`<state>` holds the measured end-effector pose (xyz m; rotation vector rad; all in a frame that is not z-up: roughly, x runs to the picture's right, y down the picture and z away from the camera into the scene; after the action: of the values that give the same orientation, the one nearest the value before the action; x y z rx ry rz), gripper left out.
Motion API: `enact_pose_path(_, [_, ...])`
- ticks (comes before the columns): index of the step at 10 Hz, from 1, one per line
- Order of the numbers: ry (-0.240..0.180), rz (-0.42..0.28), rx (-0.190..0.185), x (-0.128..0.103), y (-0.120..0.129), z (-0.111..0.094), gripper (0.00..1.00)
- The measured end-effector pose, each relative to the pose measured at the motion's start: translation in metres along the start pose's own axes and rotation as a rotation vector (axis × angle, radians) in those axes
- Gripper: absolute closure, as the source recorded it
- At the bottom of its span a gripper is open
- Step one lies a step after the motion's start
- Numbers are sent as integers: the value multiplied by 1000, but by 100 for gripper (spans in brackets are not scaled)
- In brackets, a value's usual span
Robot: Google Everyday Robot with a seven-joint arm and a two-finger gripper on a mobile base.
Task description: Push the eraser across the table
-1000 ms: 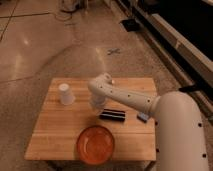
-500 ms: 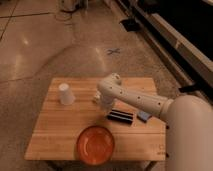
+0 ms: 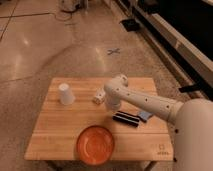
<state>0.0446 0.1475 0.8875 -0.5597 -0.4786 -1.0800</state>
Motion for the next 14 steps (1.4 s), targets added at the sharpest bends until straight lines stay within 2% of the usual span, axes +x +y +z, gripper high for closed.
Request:
enact_pose_path(8, [37, 130, -33, 8, 71, -12, 100])
enact_pose_path(12, [48, 164, -48, 5, 96, -20, 100])
enact_pose_path(14, [50, 162, -56, 4, 100, -23, 99])
